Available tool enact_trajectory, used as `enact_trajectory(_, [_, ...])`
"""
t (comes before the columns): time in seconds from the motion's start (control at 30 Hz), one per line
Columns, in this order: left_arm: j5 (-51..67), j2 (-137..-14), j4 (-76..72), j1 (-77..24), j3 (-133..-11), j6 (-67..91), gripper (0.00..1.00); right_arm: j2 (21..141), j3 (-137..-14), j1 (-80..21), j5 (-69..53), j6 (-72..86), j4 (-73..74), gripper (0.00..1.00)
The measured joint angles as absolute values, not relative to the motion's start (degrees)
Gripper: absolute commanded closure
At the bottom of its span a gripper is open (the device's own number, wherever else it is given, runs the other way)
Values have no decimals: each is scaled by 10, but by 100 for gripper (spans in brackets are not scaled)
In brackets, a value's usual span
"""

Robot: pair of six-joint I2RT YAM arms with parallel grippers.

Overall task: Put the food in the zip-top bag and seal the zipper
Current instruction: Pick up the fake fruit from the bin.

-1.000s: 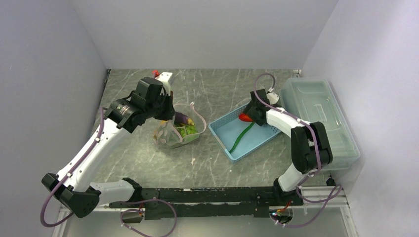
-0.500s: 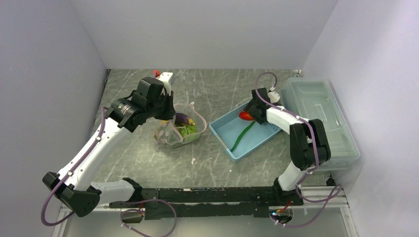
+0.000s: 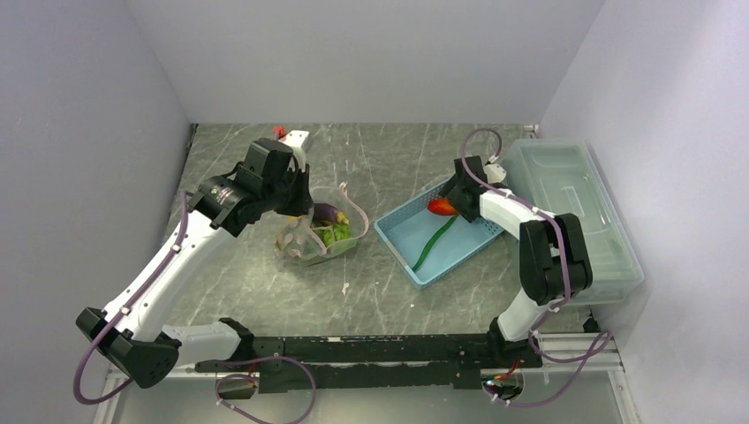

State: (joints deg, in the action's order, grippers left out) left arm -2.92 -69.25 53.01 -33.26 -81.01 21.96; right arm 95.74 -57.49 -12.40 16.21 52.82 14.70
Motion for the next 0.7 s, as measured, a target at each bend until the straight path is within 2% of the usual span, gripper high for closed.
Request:
enact_trajectory(0.33, [-29,-693,530,-333,-810,220,100,900,-575,-124,164,534,149,27])
enact_trajectory(0.7, [-29,-693,530,-333,-810,220,100,929,-575,-124,156,543,145,28])
